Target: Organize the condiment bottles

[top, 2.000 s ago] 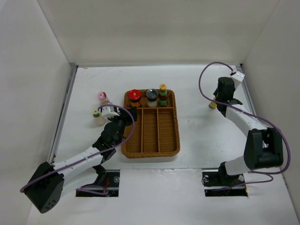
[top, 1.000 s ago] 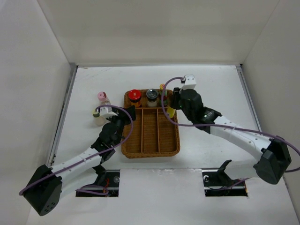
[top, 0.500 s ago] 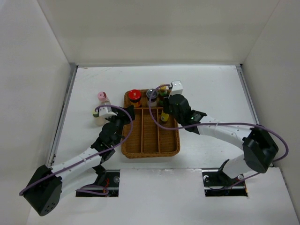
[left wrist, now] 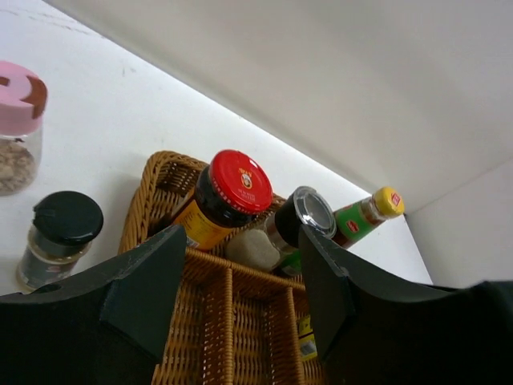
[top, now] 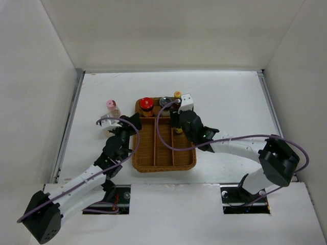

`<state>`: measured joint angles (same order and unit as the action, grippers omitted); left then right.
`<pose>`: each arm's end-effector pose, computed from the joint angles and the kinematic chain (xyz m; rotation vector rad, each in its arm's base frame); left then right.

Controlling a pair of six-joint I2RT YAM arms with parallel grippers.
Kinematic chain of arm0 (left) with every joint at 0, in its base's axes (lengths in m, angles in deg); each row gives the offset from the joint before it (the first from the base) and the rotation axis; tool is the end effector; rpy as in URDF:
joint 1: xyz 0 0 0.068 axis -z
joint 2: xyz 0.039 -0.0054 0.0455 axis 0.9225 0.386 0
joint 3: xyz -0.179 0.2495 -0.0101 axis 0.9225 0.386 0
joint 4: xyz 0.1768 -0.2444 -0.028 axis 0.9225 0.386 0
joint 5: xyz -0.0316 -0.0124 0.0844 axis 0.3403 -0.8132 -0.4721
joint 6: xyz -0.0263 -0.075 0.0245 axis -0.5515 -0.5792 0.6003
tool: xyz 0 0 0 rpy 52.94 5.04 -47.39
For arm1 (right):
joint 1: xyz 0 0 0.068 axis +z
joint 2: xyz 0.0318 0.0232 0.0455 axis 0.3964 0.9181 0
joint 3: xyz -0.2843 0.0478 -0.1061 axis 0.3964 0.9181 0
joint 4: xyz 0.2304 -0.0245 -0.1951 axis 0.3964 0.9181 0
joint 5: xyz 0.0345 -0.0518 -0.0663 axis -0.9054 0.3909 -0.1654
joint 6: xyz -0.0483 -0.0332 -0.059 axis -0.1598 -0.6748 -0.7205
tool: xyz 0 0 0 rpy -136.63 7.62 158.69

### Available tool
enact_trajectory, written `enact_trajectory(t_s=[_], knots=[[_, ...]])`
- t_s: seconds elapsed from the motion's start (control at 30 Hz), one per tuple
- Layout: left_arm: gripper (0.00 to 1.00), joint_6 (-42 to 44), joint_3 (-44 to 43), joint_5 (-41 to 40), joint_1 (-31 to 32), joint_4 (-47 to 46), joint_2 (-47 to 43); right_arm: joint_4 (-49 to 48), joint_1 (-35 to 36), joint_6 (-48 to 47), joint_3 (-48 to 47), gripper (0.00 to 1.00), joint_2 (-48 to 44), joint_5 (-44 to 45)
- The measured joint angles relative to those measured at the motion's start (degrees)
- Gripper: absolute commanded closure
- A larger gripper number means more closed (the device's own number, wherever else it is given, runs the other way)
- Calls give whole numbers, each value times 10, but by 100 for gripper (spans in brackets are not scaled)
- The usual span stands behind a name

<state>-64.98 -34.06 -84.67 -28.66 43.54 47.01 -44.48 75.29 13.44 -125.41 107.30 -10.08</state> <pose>0.1991 -0.1026 0.2447 -0.4885 1.4412 -0.5510 0.2785 0.2916 0.2542 -0.2707 1.8172 0.2250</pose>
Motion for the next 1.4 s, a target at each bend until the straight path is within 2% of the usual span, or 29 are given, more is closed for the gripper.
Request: enact_trajectory(t_s=[0.2,0.33,0.47,0.53,0.63,0.67,0.7,0.73,0.87,0.93,1.07,1.17,1.4], knots=[[44,2,-16,-24,-14,80,-60,-6,2,-5,14,25,-26,4],[46,3,-63,-31,-34,162,-86,-16,3,-6,26,25,-68,4],[54,0,-118,-38,-55,234,-87,-27,3,-4,46,28,-115,4],[56,-6,-130,-43,-69,269,-89,-28,3,0,57,37,-139,4],[60,-17,-144,-56,-103,331,-91,-30,5,12,73,71,-173,2],[60,-19,-151,-59,-118,353,-89,-31,7,18,81,77,-186,0],[60,-23,-160,-61,-133,377,-86,-30,7,21,88,79,-198,-3],[59,-29,-172,-62,-149,400,-78,-30,9,28,95,79,-211,-6],[41,-60,-217,-49,-206,464,-33,-32,12,54,116,72,-251,-17],[36,-71,-228,-30,-235,484,-2,-42,14,64,124,68,-257,-24],[35,-87,-232,12,-281,503,64,-55,15,79,134,60,-239,-36],[35,-94,-232,24,-292,496,104,-60,16,87,140,54,-220,-42],[36,-97,-232,23,-300,452,183,-70,17,92,147,50,-208,-46]])
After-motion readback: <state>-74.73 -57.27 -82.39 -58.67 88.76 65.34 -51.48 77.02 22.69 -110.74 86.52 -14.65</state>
